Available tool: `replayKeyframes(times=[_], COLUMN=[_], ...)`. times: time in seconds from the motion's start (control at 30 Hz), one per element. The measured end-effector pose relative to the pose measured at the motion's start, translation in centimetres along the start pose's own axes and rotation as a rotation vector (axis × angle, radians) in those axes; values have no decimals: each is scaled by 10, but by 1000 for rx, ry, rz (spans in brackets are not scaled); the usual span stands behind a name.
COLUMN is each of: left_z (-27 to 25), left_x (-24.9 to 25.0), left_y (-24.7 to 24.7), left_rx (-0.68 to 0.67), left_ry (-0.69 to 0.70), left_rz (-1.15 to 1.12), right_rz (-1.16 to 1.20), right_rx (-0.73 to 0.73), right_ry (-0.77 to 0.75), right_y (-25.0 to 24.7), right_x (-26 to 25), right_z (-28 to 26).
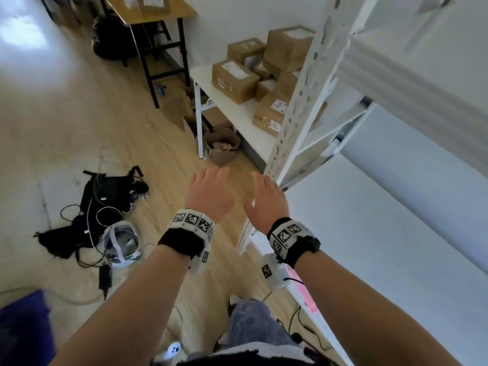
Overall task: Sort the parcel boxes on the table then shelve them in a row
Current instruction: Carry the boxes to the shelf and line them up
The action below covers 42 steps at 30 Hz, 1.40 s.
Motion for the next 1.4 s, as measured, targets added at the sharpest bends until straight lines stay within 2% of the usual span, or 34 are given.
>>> replayKeyframes(times=[0.2,0.33,0.57,0.7,0.93,1.07,1.23,1.4], left_z=[75,144,268,324,414,472,566,662], left_x=[-58,-94,-139,-151,-140,-128,-113,-94], left_y=[-9,-18,-50,-63,-57,-46,-20,11], left_rx=[26,53,68,85,64,42,-14,-103], left_ry=[-54,-85,-104,-100,-5,33,116,183], left_rz=[26,57,89,87,31,-59,-96,-83], right_rz=[-8,29,142,134,145,154,148,172], right_rx=[-14,8,49,96,201,212,215,183], right_ry=[-92,-123,-44,-11,105,202,364,610], right_y=[13,26,29,18,0,-3,6,26], right_x=[-33,-51,-68,-66,-24,12,66,119], right_z=[111,196,342,403,473,506,563,616])
Point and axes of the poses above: each hand's wrist, its own z-axis towards the middle knuckle, its own y-axis out of the palm, x = y × z, the point moved 6 cm from there along z, towards the middle knuckle, and after that the axes turned 8 degrees about -y, right-handed, at the moved point
